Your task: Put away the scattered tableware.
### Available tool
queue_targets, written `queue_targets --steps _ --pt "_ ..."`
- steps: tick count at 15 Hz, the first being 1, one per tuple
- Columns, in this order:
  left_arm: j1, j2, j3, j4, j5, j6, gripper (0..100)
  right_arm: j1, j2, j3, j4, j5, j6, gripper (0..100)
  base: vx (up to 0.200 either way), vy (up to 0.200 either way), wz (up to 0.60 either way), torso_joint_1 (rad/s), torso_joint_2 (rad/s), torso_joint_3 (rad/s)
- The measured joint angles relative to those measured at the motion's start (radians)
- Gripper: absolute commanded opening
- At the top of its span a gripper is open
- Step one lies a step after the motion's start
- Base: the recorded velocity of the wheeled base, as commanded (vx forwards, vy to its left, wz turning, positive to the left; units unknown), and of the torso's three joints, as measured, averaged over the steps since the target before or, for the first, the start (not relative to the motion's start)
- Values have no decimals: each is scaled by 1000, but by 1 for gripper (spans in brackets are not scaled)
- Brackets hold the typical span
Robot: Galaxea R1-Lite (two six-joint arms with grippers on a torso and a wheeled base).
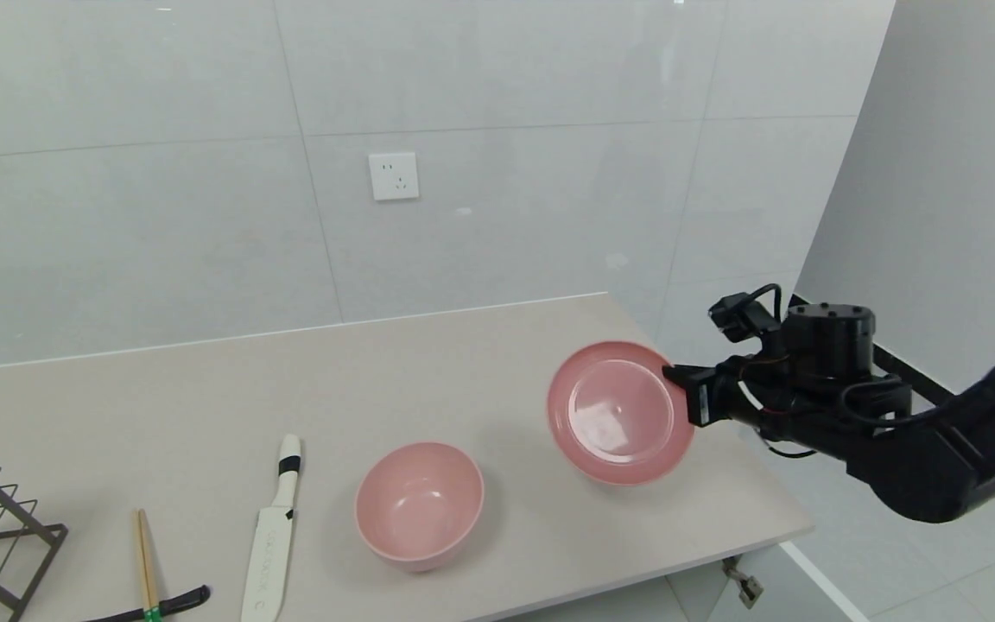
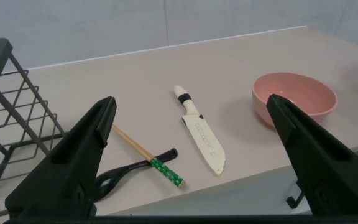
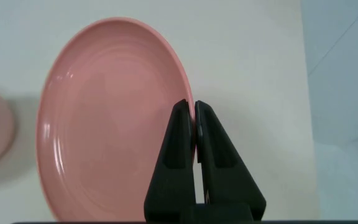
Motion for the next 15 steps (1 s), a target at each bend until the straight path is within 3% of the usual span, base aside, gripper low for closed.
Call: queue_targets --steps 2,3,5,7,9,12,15 --pt "0 0 0 -13 -4 1 100 1 -102 36 23 9 -2 0 0 0 0 0 0 0" --pt "0 1 -17 -57 -5 -34 100 5 -151 59 30 18 -3 0 0 0 0 0 0 0" --pt "4 17 -137 -134 -22 -99 100 29 -247 100 37 31 -5 0 0 0 0 0 0 0" --pt "4 46 -230 -98 -94 -137 100 64 -322 128 41 31 -6 0 0 0 0 0 0 0" --pt "-8 95 -230 19 -169 -190 100 74 -370 151 41 28 -6 0 0 0 0 0 0 0" --pt "-78 241 -242 47 -270 -306 100 98 -465 208 40 26 -7 0 0 0 0 0 0 0" --pt "-125 451 -274 -3 -299 -350 100 114 -573 265 41 25 -9 0 0 0 0 0 0 0"
